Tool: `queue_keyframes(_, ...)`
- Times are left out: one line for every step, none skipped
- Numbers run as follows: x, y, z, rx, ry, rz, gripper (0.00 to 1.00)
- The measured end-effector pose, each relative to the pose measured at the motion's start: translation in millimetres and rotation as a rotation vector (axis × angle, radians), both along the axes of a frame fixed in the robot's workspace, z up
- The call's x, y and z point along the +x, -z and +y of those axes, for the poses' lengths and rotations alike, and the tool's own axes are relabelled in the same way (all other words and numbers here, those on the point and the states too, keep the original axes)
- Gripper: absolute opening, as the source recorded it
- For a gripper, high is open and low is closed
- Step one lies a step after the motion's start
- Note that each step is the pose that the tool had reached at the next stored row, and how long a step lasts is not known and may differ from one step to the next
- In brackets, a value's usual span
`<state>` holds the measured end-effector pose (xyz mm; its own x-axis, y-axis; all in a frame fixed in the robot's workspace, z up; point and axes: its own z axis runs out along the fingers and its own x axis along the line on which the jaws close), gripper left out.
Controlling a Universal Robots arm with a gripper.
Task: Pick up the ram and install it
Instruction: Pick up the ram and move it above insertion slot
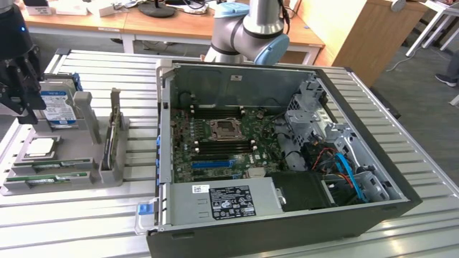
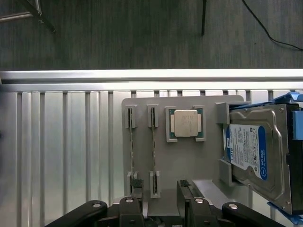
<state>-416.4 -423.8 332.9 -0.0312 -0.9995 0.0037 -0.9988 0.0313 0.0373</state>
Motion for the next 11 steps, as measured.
queue_keyframes(0.0,0.7,0.0,0.0001,0.0,-0.0001,0.41)
queue_keyframes(0.0,1.4,0.0,0.0,0.0,-0.0001,0.41)
queue_keyframes(0.0,2.3,0.0,0.0001,0.0,-0.0001,0.41)
queue_keyframes(0.0,3.2,0.0,0.0,0.0,-0.0001,0.41)
queue_keyframes(0.0,4.2,0.0,0.0001,0.0,-0.0002,0.41)
queue_keyframes(0.0,5.2,0.0,0.0001,0.0,-0.0002,0.41)
queue_keyframes(0.0,6.4,0.0,0.0,0.0,-0.0001,0.41)
queue_keyframes(0.0,7.6,0.0,0.0,0.0,-0.0001,0.41)
queue_keyframes(0.0,8.9,0.0,0.0,0.0,-0.0001,0.41)
queue_keyframes(0.0,10.4,0.0,0.0,0.0,-0.0001,0.41)
queue_keyframes(0.0,11.7,0.0,0.0,0.0,-0.0001,0.41)
